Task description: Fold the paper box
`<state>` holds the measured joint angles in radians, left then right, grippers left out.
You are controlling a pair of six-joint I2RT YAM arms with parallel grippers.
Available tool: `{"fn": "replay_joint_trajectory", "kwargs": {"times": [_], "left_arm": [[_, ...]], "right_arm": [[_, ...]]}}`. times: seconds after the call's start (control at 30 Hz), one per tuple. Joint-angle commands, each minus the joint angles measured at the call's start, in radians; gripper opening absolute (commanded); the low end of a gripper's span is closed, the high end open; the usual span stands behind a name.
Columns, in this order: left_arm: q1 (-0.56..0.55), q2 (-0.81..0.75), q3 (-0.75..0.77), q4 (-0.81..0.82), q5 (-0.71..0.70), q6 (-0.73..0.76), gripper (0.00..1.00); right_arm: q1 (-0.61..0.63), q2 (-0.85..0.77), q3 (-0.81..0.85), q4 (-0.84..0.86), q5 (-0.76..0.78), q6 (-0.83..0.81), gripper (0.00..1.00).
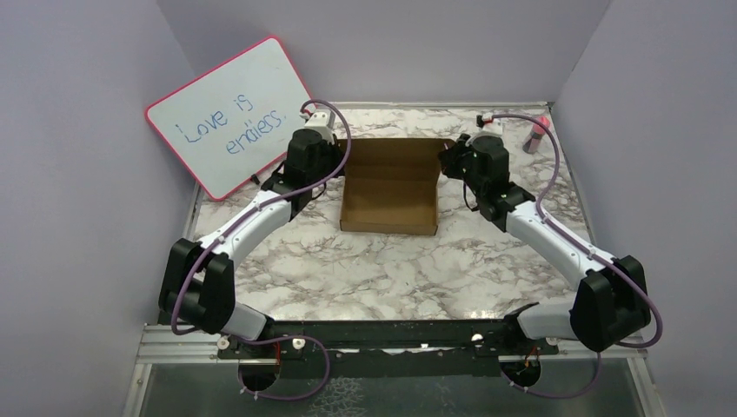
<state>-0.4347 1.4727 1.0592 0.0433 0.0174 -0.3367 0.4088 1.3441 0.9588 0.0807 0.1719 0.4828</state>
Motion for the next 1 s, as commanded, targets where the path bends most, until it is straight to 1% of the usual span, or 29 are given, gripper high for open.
{"fn": "replay_joint_trajectory", "kwargs": {"times": [0.0,0.13,0.23,0.4,0.53,0.57,0.63,0.7,0.73,0.87,0.97], "left_arm": [[-0.016,-0.057,-0.121,-0.019,0.120,-0.180,0.01],[-0.021,-0.072,-0.186,0.019,0.124,-0.183,0.02],[-0.024,-0.081,-0.219,0.037,0.124,-0.188,0.05],[-0.024,-0.092,-0.238,0.040,0.123,-0.187,0.06],[-0.024,-0.105,-0.260,0.038,0.118,-0.176,0.11],[-0.024,-0.110,-0.270,0.038,0.118,-0.174,0.13],[-0.024,-0.128,-0.292,0.038,0.114,-0.176,0.19],[-0.024,-0.149,-0.314,0.037,0.110,-0.176,0.26],[-0.024,-0.162,-0.325,0.033,0.108,-0.178,0.30],[-0.024,-0.232,-0.358,0.005,0.097,-0.183,0.49],[-0.024,-0.301,-0.377,-0.039,0.071,-0.185,0.61]], "right_arm": [[0.006,-0.029,-0.097,0.003,-0.056,0.071,0.09],[0.005,-0.047,-0.167,0.039,-0.070,0.086,0.10],[0.007,-0.062,-0.218,0.081,-0.097,0.090,0.13],[0.007,-0.086,-0.255,0.105,-0.117,0.107,0.17],[0.008,-0.101,-0.271,0.116,-0.134,0.090,0.20],[0.007,-0.107,-0.277,0.117,-0.140,0.085,0.22],[0.007,-0.123,-0.291,0.120,-0.155,0.074,0.25],[0.007,-0.142,-0.310,0.128,-0.167,0.059,0.31],[0.008,-0.151,-0.319,0.125,-0.193,0.054,0.34],[0.008,-0.208,-0.346,0.102,-0.219,0.027,0.47],[0.007,-0.255,-0.354,0.073,-0.223,0.009,0.56]]}}
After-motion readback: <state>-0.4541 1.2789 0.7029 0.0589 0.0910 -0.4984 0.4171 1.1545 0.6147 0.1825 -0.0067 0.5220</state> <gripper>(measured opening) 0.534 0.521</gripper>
